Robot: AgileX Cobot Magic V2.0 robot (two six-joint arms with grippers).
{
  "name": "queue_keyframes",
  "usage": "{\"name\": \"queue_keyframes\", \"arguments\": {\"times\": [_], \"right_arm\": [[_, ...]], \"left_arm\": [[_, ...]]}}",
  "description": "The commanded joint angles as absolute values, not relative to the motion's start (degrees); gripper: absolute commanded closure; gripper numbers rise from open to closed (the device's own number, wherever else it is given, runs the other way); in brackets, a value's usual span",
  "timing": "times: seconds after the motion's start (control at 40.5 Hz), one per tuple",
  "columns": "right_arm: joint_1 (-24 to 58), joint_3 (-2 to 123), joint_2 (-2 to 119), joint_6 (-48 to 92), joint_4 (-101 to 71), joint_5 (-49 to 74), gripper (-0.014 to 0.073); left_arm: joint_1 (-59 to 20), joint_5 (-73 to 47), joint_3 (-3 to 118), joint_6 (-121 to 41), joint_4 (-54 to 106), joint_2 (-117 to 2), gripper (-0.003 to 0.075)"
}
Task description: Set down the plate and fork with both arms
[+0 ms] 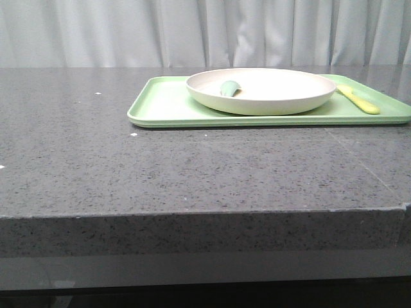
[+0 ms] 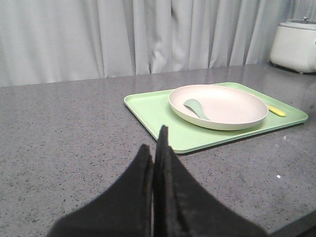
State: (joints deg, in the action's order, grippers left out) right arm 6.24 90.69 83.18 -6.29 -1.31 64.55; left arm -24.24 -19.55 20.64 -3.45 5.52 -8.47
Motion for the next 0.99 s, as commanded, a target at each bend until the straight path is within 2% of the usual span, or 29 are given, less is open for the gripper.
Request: {"name": "queue_keyframes", "arguments": {"times": [0.0, 0.618, 0.791, 0.963], "right_arm": [[6.54, 85.12, 74.73, -5.7, -0.79, 56.67, 0.0706], [6.59, 33.87, 33.16, -1.6, -0.79, 23.17, 0.0707], [6.59, 24.89, 20.87, -1.6, -0.79, 19.5, 0.0707], [6.59, 22.08, 12.98, -1.6, -0.79, 18.33, 0.0707]], "left_arm": [[-24.33, -15.12, 22.15, -3.24, 5.68, -9.03, 0.0738], [-24.33, -15.12, 22.15, -3.24, 5.68, -9.03, 0.0738], [-24.33, -15.12, 22.15, -3.24, 5.68, -9.03, 0.0738], [-24.33, -15.12, 22.15, -3.24, 5.68, -9.03, 0.0738]]}}
